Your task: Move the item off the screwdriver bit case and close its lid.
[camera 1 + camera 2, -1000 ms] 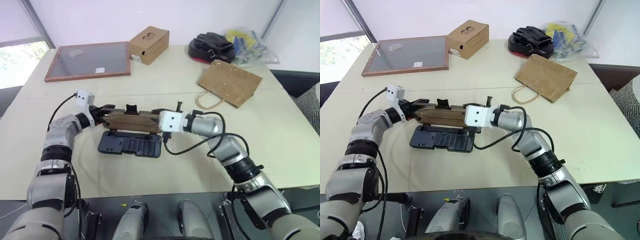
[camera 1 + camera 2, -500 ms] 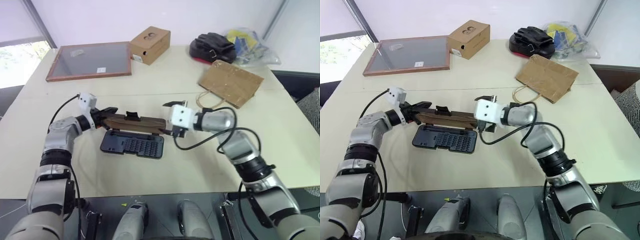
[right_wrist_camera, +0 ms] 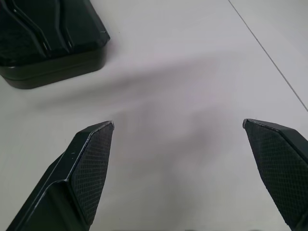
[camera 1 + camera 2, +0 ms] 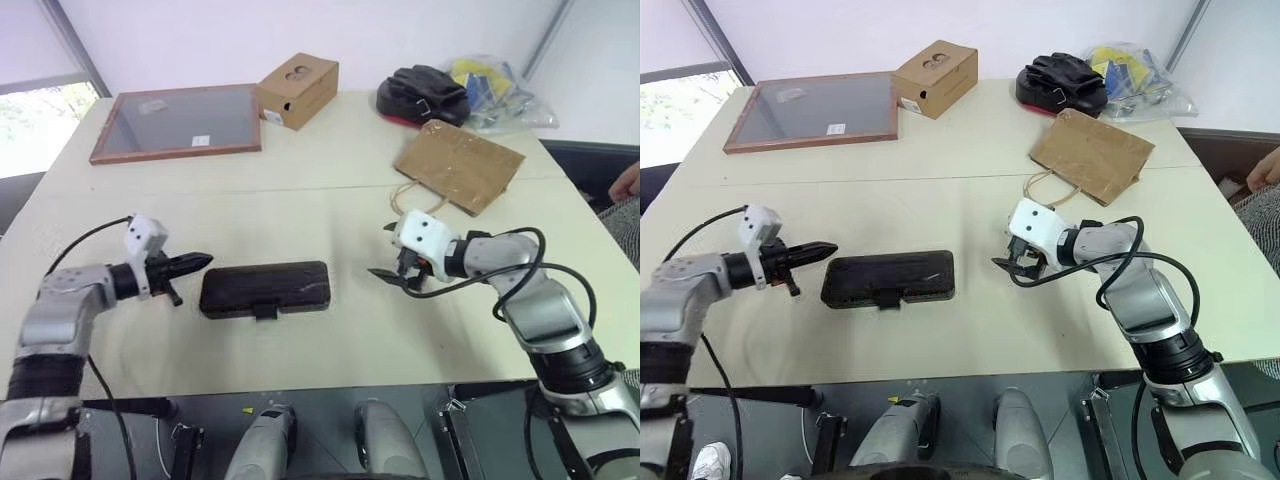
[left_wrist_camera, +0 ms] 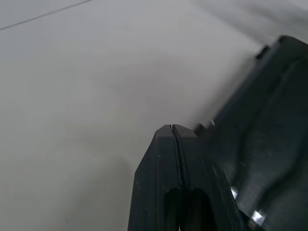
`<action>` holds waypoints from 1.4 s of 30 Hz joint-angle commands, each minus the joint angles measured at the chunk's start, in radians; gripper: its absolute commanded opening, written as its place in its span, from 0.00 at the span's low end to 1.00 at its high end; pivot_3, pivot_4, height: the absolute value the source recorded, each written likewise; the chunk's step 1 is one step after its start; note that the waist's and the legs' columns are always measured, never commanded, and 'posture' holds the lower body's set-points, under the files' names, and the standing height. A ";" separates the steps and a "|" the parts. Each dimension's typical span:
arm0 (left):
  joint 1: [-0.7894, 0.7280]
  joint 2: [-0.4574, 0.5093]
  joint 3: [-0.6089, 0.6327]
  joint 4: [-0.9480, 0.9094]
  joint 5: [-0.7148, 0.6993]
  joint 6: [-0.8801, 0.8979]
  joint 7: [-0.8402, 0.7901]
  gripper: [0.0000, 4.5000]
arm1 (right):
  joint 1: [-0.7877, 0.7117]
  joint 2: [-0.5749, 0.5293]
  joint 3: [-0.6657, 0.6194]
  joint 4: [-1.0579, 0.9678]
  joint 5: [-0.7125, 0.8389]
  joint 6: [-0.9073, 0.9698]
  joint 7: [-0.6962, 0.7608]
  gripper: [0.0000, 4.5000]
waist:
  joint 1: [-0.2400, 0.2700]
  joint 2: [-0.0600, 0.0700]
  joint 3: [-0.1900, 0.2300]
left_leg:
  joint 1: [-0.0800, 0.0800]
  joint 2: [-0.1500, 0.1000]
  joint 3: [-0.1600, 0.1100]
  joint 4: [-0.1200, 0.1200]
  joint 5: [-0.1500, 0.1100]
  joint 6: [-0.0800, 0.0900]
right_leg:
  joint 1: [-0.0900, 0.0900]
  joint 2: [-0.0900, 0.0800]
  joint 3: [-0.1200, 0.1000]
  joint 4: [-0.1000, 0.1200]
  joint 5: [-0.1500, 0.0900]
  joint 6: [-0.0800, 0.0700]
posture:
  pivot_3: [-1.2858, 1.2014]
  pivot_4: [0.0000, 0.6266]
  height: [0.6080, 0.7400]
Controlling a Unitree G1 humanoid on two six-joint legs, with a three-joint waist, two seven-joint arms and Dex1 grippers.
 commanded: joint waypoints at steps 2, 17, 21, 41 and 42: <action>0.104 0.063 0.069 -0.179 -0.093 0.093 -0.031 0.00 | 0.032 0.002 -0.014 -0.092 0.061 0.072 0.000 1.00 | 0.002 0.000 0.000 | 0.000 0.000 0.000 0.000 0.000 0.000 | 0.000 0.000 0.000 -0.001 0.000 0.000 | 0.52 0.24 1.00; -0.380 -0.084 -0.180 0.186 0.017 -0.003 -0.060 0.00 | -0.104 0.465 -0.166 -0.235 0.511 0.845 -0.206 0.12 | 0.023 0.000 0.000 | -0.001 0.000 0.000 0.000 0.000 0.001 | 0.000 0.001 -0.001 -0.002 0.001 -0.001 | 0.52 0.24 1.00; -0.467 -0.137 -0.267 0.338 0.090 -0.086 -0.120 0.00 | -0.057 0.609 -0.139 -0.217 0.570 0.979 -0.280 0.01 | 0.018 0.000 0.000 | -0.001 0.000 0.000 0.000 0.000 0.001 | -0.001 0.001 -0.001 -0.001 0.001 -0.001 | 0.52 0.24 1.00; -0.639 -0.306 -0.377 0.764 0.310 -0.399 -0.228 0.00 | 0.143 0.902 -0.037 -0.030 0.393 0.825 -0.874 0.01 | 0.019 0.000 -0.001 | -0.001 -0.001 0.000 0.002 0.000 0.001 | -0.002 0.001 0.000 0.003 0.001 0.000 | 0.52 0.24 1.00; -0.635 -0.309 -0.377 0.763 0.313 -0.402 -0.230 0.00 | 0.144 0.905 -0.039 -0.026 0.385 0.802 -0.895 0.01 | 0.019 0.000 -0.001 | 0.000 -0.001 0.000 0.002 0.000 0.001 | -0.001 0.001 0.000 0.003 0.001 0.000 | 0.52 0.24 1.00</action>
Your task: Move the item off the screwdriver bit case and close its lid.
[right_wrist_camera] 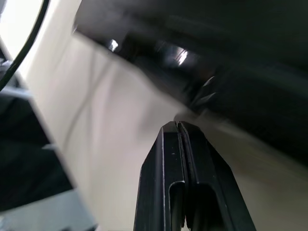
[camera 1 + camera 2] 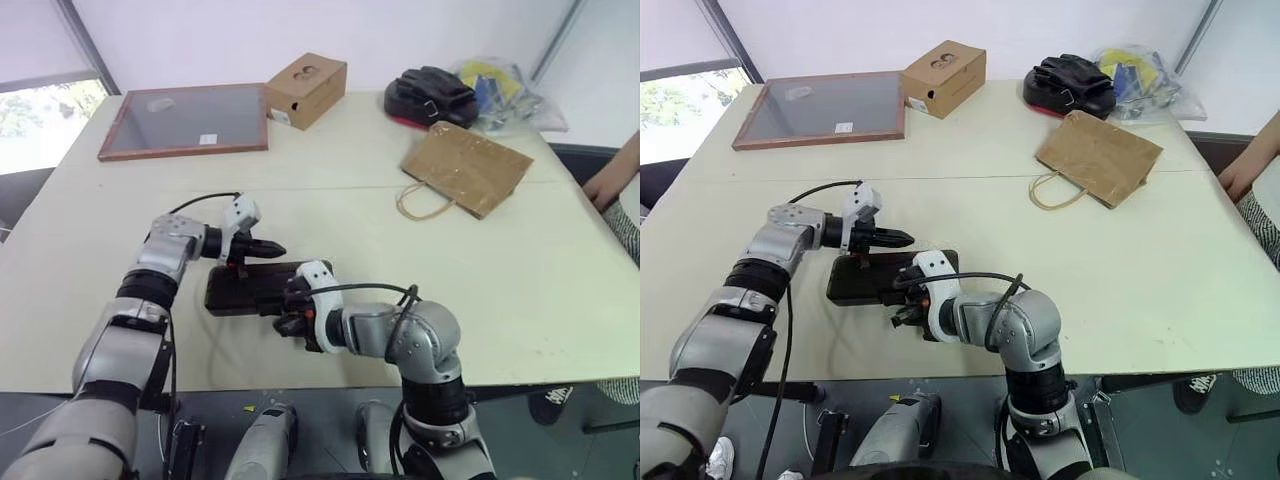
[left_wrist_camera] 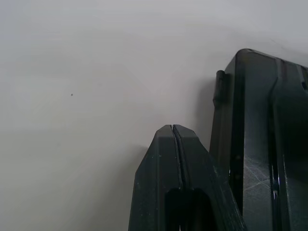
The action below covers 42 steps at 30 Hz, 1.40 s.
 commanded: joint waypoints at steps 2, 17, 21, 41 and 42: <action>0.002 -0.012 -0.002 0.001 0.022 -0.028 -0.015 0.00 | 0.065 0.103 -0.011 0.035 -0.082 -0.136 -0.129 0.01 | 0.000 0.000 0.000 | 0.001 0.000 0.000 0.000 0.000 0.000 | 0.001 0.000 0.000 0.001 0.000 0.000 | 0.52 0.24 1.00; 0.071 -0.046 -0.013 -0.040 0.068 -0.115 0.011 0.00 | 0.007 0.000 0.052 -0.015 -0.006 -0.191 -0.118 0.01 | -0.002 0.000 -0.002 | 0.005 0.000 0.000 0.001 0.000 0.000 | 0.003 0.000 0.000 0.005 0.000 0.000 | 0.52 0.24 1.00; 0.009 -0.042 0.024 0.036 0.081 -0.156 0.054 0.00 | 0.020 -0.097 0.049 -0.100 0.054 -0.107 -0.028 0.01 | 0.003 0.000 -0.002 | 0.003 -0.001 -0.001 0.001 0.000 0.000 | 0.003 0.000 0.000 0.003 -0.001 0.001 | 0.52 0.24 1.00; 0.362 0.188 0.337 -0.735 -0.264 0.251 0.282 0.00 | -0.086 -0.809 -0.115 -0.277 0.254 -0.323 0.513 0.01 | -0.029 -0.002 0.001 | 0.000 0.001 0.000 0.000 -0.001 0.002 | 0.001 -0.001 0.000 -0.001 -0.001 0.001 | 0.52 0.24 1.00; 0.448 0.194 0.366 -0.857 -0.304 0.326 0.319 0.00 | -0.085 -0.830 -0.118 -0.272 0.247 -0.353 0.530 0.01 | -0.026 -0.003 0.001 | -0.001 0.001 0.000 0.000 -0.001 0.002 | 0.001 -0.001 0.000 -0.001 -0.001 0.001 | 0.52 0.24 1.00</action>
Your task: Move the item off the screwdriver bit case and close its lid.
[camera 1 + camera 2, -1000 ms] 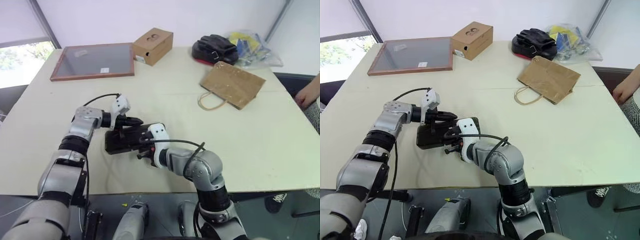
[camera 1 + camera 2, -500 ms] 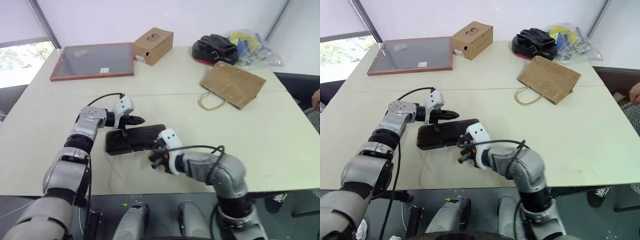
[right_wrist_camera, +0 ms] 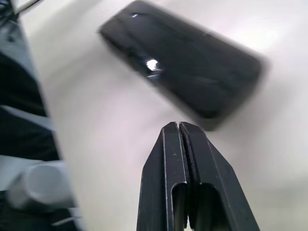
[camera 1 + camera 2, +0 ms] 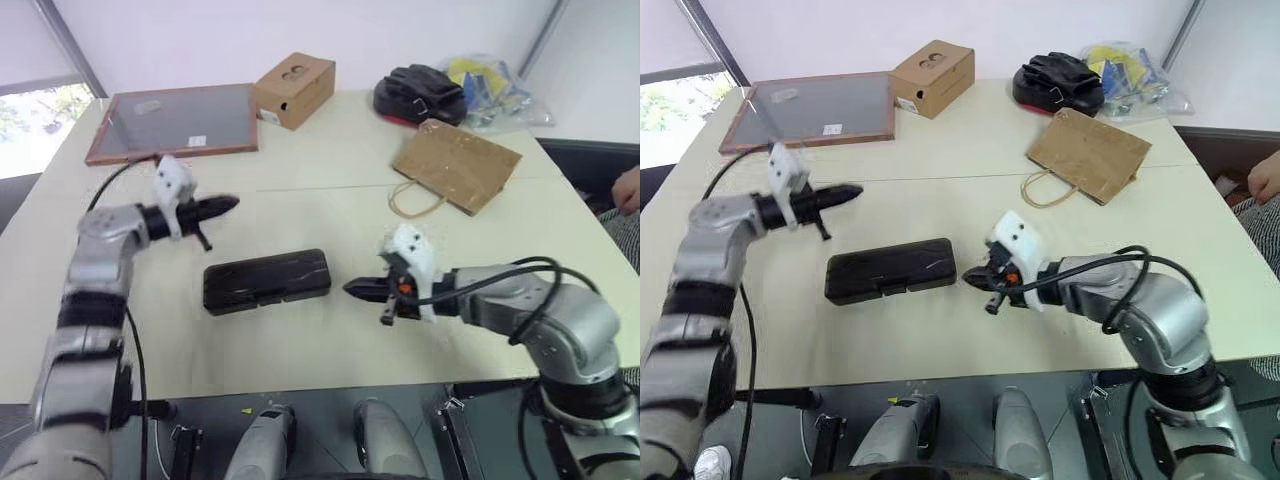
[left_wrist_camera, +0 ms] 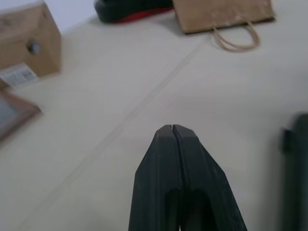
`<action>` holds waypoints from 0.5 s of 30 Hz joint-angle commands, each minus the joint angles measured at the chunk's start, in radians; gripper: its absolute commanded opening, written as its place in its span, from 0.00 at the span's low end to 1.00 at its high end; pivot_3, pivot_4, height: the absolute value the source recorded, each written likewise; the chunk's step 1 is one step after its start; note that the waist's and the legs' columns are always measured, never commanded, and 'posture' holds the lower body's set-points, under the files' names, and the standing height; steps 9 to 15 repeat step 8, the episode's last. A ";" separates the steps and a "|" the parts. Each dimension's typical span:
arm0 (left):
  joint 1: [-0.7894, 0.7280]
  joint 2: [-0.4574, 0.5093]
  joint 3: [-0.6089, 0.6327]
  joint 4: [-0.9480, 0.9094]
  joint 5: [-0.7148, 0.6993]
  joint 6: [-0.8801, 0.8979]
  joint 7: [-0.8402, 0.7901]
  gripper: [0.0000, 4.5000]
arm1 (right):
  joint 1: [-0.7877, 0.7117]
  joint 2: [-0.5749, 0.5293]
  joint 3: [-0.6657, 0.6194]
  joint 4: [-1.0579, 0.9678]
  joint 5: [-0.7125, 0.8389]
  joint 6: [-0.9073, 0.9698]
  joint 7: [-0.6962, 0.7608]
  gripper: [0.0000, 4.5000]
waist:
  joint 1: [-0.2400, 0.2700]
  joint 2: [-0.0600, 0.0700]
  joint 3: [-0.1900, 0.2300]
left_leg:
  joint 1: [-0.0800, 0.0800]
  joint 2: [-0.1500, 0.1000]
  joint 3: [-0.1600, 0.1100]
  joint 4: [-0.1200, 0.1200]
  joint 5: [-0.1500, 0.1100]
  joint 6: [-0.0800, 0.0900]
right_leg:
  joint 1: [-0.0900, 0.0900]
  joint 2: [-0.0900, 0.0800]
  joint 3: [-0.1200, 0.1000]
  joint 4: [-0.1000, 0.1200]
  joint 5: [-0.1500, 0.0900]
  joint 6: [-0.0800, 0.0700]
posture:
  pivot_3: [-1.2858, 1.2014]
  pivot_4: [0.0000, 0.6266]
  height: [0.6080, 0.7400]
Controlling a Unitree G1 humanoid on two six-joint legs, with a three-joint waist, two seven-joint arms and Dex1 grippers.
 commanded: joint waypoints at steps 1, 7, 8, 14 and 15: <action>0.166 0.033 0.097 -0.375 -0.141 0.231 0.092 0.00 | -0.013 -0.043 -0.022 0.002 -0.015 -0.096 0.052 0.01 | 0.007 0.000 0.000 | 0.000 0.000 0.000 0.000 0.000 0.000 | 0.000 0.000 0.000 0.000 0.000 0.000 | 0.52 0.24 1.00; 0.450 -0.038 0.224 -0.774 -0.282 0.443 0.323 0.00 | -0.007 -0.111 -0.030 0.049 -0.042 -0.209 0.119 0.01 | 0.036 0.000 0.000 | 0.000 0.001 0.001 0.000 0.000 0.000 | 0.003 0.000 -0.001 -0.006 0.000 0.000 | 0.52 0.24 1.00; 0.503 -0.064 0.238 -0.839 -0.311 0.466 0.361 0.00 | -0.012 -0.114 -0.036 0.060 -0.041 -0.220 0.127 0.01 | 0.036 0.000 0.000 | 0.000 0.001 0.001 0.000 0.000 0.000 | 0.003 0.000 -0.001 -0.006 0.000 0.000 | 0.52 0.24 1.00; 0.503 -0.064 0.238 -0.839 -0.311 0.466 0.361 0.00 | -0.012 -0.114 -0.036 0.060 -0.041 -0.220 0.127 0.01 | 0.036 0.000 0.000 | 0.000 0.001 0.001 0.000 0.000 0.000 | 0.003 0.000 -0.001 -0.006 0.000 0.000 | 0.52 0.24 1.00; 0.503 -0.064 0.238 -0.839 -0.311 0.466 0.361 0.00 | -0.012 -0.114 -0.036 0.060 -0.041 -0.220 0.127 0.01 | 0.036 0.000 0.000 | 0.000 0.001 0.001 0.000 0.000 0.000 | 0.003 0.000 -0.001 -0.006 0.000 0.000 | 0.52 0.24 1.00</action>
